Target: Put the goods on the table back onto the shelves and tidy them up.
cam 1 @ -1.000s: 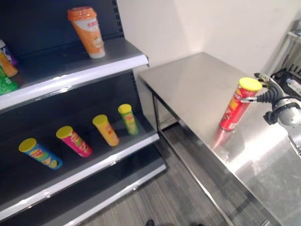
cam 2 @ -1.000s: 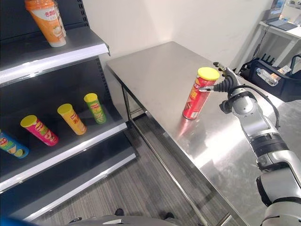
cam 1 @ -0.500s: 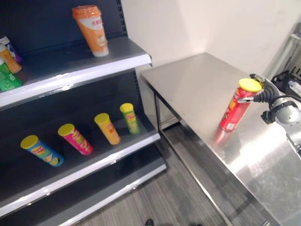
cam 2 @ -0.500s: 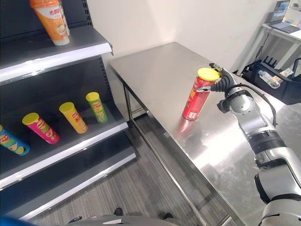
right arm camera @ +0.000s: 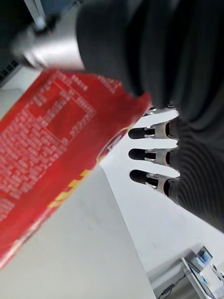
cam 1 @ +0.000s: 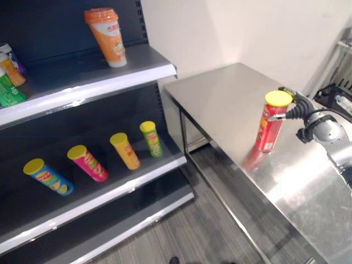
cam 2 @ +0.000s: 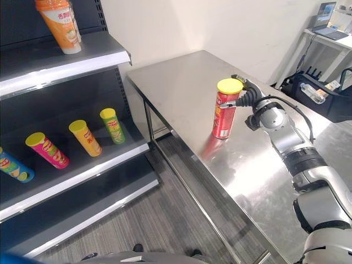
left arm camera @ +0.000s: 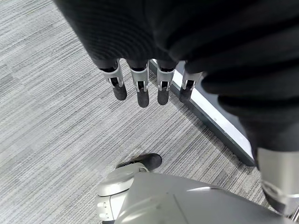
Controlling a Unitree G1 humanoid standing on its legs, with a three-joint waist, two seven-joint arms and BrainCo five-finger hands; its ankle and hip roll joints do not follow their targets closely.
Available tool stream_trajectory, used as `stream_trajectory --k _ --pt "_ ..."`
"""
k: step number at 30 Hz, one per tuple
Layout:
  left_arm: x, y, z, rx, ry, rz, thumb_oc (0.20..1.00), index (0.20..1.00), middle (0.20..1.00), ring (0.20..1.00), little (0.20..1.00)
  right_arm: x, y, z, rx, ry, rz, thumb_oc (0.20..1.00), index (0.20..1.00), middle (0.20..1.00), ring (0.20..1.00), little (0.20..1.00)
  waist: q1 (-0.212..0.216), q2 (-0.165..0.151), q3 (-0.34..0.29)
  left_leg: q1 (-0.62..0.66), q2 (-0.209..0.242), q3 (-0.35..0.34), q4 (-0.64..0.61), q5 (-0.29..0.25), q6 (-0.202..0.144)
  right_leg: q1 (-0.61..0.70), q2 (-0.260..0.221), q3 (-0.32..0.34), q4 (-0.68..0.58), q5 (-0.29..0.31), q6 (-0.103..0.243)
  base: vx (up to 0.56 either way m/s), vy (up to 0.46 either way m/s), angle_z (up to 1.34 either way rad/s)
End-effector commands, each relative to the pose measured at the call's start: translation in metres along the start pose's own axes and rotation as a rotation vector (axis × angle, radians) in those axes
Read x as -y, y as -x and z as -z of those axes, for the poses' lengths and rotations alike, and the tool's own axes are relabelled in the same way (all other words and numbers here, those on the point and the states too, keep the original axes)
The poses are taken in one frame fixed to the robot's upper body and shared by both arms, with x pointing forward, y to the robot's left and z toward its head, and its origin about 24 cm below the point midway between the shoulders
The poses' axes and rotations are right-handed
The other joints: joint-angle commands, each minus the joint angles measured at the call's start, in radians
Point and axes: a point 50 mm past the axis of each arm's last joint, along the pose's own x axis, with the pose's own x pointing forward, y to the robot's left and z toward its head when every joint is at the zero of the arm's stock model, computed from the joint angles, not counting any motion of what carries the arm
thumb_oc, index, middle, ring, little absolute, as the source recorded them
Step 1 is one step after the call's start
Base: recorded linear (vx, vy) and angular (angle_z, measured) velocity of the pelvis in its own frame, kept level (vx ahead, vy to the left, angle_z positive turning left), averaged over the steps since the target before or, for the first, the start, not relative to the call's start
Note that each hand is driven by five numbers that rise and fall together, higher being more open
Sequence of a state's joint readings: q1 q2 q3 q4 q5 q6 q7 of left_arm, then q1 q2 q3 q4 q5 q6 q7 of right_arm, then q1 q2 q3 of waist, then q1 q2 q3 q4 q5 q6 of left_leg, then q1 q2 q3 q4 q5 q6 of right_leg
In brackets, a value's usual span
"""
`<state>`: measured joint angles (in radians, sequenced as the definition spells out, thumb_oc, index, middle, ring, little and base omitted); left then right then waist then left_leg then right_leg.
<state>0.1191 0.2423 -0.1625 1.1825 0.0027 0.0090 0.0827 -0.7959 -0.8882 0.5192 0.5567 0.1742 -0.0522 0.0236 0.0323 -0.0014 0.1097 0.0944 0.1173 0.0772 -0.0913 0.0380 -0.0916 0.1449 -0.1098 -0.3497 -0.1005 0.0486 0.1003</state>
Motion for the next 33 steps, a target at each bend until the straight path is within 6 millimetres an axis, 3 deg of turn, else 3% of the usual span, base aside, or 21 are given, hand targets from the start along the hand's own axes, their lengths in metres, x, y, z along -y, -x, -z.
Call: stream_trajectory --k 1,9,15,22,23,25,27,29,31,32,33 --pt "-0.017 -0.003 -0.014 0.030 -0.082 -0.044 1.000 1.000 1.000 1.000 1.000 0.003 -0.011 -0.027 0.096 0.071 -0.017 0.200 0.200 0.200 0.200 0.200 0.027 -0.029 -0.022 -0.038 0.062 0.064 0.016 0.018 -0.084 0.048 -0.027 0.002 0.037 -0.147 0.029 0.00 0.000 0.00" --pt "-0.016 -0.004 -0.017 0.038 -0.080 -0.046 1.000 1.000 1.000 1.000 1.000 0.007 -0.008 -0.026 0.101 0.119 0.002 0.200 0.200 0.200 0.200 0.200 0.024 -0.031 -0.019 -0.038 0.063 0.066 0.017 0.018 -0.085 0.048 -0.026 0.006 0.038 -0.148 0.028 0.00 0.000 0.00" --pt "-0.016 -0.004 -0.016 0.029 -0.050 -0.055 1.000 1.000 1.000 1.000 1.000 0.005 0.010 -0.027 0.166 0.076 0.054 0.200 0.200 0.200 0.200 0.200 0.009 -0.025 -0.018 -0.032 0.066 0.073 0.021 0.013 -0.084 0.053 -0.025 0.010 0.038 -0.153 0.026 0.00 0.000 0.00" --pt "-0.020 -0.004 -0.020 0.036 -0.007 -0.079 1.000 1.000 1.000 1.000 1.000 0.008 0.042 -0.054 0.384 -0.067 0.179 0.200 0.200 0.200 0.200 0.200 0.007 -0.014 -0.003 -0.058 0.086 0.056 0.058 0.018 -0.094 0.052 -0.005 0.018 0.038 -0.172 0.007 -0.05 -0.068 0.01" --pt "-0.021 -0.004 -0.023 0.046 0.017 -0.089 1.000 1.000 1.000 1.000 1.000 0.005 0.046 -0.068 0.461 -0.110 0.189 0.200 0.200 0.200 0.200 0.200 0.016 -0.010 0.019 -0.098 0.095 0.037 0.084 0.031 -0.100 0.043 0.004 0.016 0.037 -0.178 -0.002 -0.11 -0.097 0.00" --pt "-0.022 -0.004 -0.026 0.056 0.029 -0.094 1.000 1.000 1.000 1.000 1.000 0.004 0.048 -0.073 0.488 -0.123 0.196 0.200 0.200 0.200 0.200 0.200 0.021 -0.008 0.032 -0.125 0.099 0.022 0.092 0.049 -0.109 0.037 0.008 0.012 0.035 -0.180 -0.007 -0.14 -0.065 0.05" --pt "-0.024 -0.004 -0.032 0.077 0.052 -0.108 1.000 1.000 1.000 1.000 1.000 0.001 0.052 -0.086 0.551 -0.140 0.188 0.200 0.200 0.200 0.200 0.200 0.033 -0.005 0.056 -0.181 0.096 -0.010 0.098 0.084 -0.124 0.024 0.010 -0.010 0.033 -0.179 -0.012 -0.20 -0.035 0.21" --pt "-0.025 -0.004 -0.036 0.089 0.075 -0.114 1.000 1.000 1.000 1.000 1.000 -0.001 0.056 -0.087 0.563 -0.150 0.189 0.200 0.200 0.200 0.200 0.200 0.043 -0.003 0.072 -0.212 0.097 -0.026 0.090 0.105 -0.133 0.015 -0.003 -0.049 0.037 -0.177 -0.012 -0.18 0.033 0.68" --pt "-0.025 -0.004 -0.035 0.091 0.068 -0.113 1.000 1.000 1.000 1.000 1.000 -0.002 0.061 -0.088 0.576 -0.126 0.180 0.200 0.200 0.200 0.200 0.200 0.036 0.000 0.073 -0.203 0.126 0.009 0.079 0.101 -0.123 -0.007 -0.024 -0.093 0.049 -0.163 -0.003 -0.17 0.153 0.95" --pt "-0.026 -0.004 -0.034 0.089 0.067 -0.117 1.000 1.000 1.000 1.000 1.000 -0.003 0.064 -0.088 0.578 -0.090 0.171 0.200 0.200 0.200 0.200 0.200 0.025 0.005 0.070 -0.165 0.168 0.051 0.079 0.088 -0.122 -0.025 -0.050 -0.117 0.059 -0.147 0.004 -0.10 0.177 0.53" --pt "-0.026 -0.004 -0.034 0.089 0.067 -0.117 1.000 1.000 1.000 1.000 1.000 -0.003 0.064 -0.088 0.577 -0.090 0.171 0.200 0.200 0.200 0.200 0.200 0.026 0.005 0.070 -0.164 0.168 0.052 0.079 0.088 -0.122 -0.025 -0.050 -0.116 0.059 -0.147 0.005 -0.11 0.227 0.78"
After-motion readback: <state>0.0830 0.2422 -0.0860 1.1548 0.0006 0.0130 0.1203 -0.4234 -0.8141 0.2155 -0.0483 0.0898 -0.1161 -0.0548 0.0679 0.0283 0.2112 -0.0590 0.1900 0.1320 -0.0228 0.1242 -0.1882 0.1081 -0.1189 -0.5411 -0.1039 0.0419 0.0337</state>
